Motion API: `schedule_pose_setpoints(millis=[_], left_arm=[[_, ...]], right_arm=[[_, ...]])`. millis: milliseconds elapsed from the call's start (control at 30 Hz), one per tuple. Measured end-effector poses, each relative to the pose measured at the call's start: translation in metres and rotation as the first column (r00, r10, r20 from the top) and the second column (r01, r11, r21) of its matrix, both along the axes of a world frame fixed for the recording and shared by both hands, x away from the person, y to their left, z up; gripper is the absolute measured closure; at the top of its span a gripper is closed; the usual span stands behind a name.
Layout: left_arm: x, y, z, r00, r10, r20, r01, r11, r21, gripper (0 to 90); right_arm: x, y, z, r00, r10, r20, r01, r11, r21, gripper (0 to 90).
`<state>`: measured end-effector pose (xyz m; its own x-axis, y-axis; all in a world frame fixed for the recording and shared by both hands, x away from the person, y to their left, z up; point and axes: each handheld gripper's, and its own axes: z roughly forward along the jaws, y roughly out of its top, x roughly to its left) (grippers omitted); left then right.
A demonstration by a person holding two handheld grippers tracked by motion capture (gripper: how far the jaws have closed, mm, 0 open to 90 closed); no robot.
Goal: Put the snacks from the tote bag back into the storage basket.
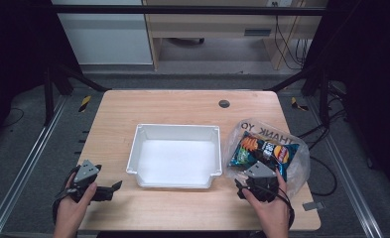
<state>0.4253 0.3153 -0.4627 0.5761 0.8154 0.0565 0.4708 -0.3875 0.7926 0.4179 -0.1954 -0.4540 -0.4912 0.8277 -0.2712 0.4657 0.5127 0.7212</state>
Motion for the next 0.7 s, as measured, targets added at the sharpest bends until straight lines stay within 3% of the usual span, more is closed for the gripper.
schedule_pose_setpoints(millis=[133,233,333,500,533,567,600,633,700], left_arm=[[0.0,0.001,0.0,1.0,0.008,0.002,-0.008,0.9999,-0.007,2.6],[0.0,0.001,0.0,1.0,0.008,0.002,-0.008,1.0,-0.005,2.7],[-0.001,0.001,0.0,1.0,0.004,0.007,-0.004,1.0,0.0,2.8],[-0.003,0.002,0.0,1.0,0.001,0.009,-0.001,1.0,-0.001,2.8],[-0.003,0.002,0.0,1.0,0.002,0.007,-0.002,1.0,-0.005,2.8],[-0.003,0.002,0.0,1.0,0.002,0.007,-0.002,1.0,-0.005,2.8],[-0.003,0.002,0.0,1.0,0.002,0.004,-0.002,1.0,-0.008,2.8],[-0.003,0.002,0.0,1.0,0.002,0.004,-0.002,1.0,-0.008,2.8],[-0.003,0.004,0.0,1.0,0.01,0.001,-0.01,0.9999,-0.007,2.8]], right_arm=[[0.006,-0.004,0.017,0.9992,0.035,-0.021,-0.036,0.998,-0.043,14.5],[0.01,-0.006,0.026,0.9987,0.043,-0.026,-0.045,0.998,-0.046,14.5],[0.017,-0.009,0.038,0.9936,0.075,-0.085,-0.078,0.996,-0.04,14.5],[0.022,-0.012,0.052,0.9888,0.101,-0.11,-0.108,0.992,-0.062,14.6],[0.025,-0.012,0.058,0.9818,0.123,-0.145,-0.134,0.988,-0.073,14.8],[0.025,-0.012,0.058,0.9818,0.123,-0.145,-0.134,0.988,-0.073,14.8],[0.027,-0.013,0.063,0.9739,0.15,-0.171,-0.169,0.98,-0.107,14.8],[0.027,-0.013,0.063,0.9739,0.15,-0.171,-0.169,0.98,-0.107,14.8],[0.03,-0.013,0.067,0.9641,0.169,-0.205,-0.198,0.972,-0.129,14.5]])
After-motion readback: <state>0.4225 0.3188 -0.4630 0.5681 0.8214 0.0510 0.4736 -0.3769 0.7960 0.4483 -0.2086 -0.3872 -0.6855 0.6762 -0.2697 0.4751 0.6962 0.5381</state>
